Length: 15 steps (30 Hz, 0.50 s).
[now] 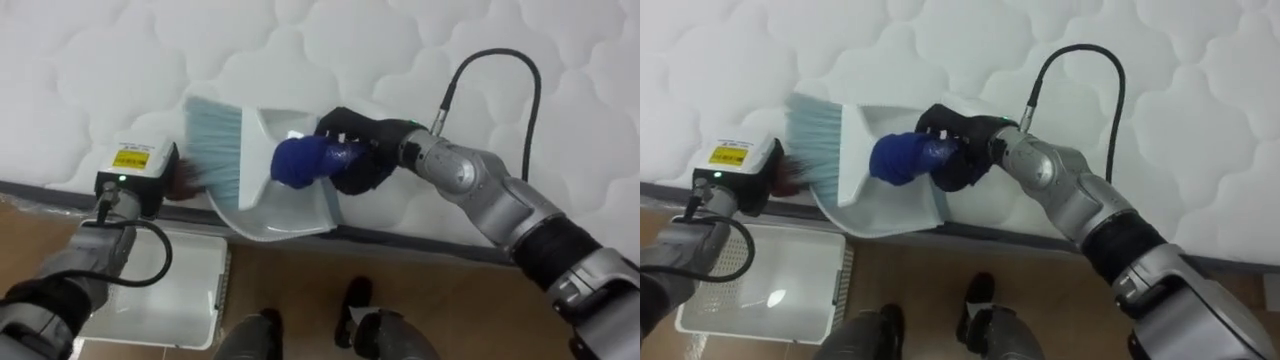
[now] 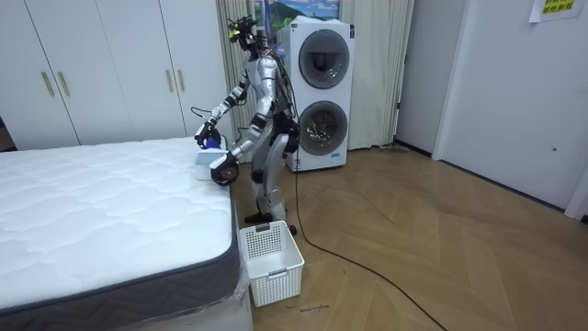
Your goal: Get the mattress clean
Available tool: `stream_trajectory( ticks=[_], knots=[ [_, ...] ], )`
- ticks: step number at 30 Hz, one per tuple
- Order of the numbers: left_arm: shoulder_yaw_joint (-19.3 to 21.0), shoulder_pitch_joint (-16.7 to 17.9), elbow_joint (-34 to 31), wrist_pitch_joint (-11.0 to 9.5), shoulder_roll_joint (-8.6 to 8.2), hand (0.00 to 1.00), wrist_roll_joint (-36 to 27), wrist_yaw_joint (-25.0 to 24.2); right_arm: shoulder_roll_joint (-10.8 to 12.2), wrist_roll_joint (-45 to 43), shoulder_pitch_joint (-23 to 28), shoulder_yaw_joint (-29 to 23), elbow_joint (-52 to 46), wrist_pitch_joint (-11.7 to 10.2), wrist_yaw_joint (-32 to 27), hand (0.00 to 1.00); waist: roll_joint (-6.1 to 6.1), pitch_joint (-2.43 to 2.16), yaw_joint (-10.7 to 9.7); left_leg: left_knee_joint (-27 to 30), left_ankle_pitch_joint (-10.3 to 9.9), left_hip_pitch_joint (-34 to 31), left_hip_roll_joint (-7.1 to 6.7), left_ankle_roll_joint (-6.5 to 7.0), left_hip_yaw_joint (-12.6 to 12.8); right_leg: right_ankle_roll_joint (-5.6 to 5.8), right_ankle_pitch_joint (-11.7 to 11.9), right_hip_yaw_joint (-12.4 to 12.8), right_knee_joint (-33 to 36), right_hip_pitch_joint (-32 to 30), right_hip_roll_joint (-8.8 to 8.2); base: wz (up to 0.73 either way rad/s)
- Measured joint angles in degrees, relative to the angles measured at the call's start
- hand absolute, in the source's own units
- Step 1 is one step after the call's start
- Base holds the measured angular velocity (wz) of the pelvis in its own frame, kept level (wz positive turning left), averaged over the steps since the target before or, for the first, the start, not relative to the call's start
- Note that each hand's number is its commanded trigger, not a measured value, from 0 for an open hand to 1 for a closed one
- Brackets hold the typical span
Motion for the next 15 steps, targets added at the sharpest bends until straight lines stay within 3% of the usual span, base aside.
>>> stream_trajectory(
  ticks=[4,15],
  knots=[
    [0.0,0.4,1.0,-0.4,-0.62,1.0,-0.1,0.3,0.0,0.0,0.2,0.4,0.0,-1.3,0.3,1.0,-0.02,-0.01,-0.4,0.1,0.2,0.0,-0.62,0.19,0.0,0.18,0.1,0.0,0.0,0.0,-0.21,0.02],
    [0.0,0.4,2.7,-1.8,-0.83,1.0,-0.6,1.9,-0.9,0.0,1.1,0.4,1.0,-2.5,0.1,1.0,-0.05,-0.02,-0.8,0.1,0.2,0.0,-0.68,0.23,-0.1,0.21,0.2,0.0,-0.1,0.1,-0.22,0.0]
  ],
)
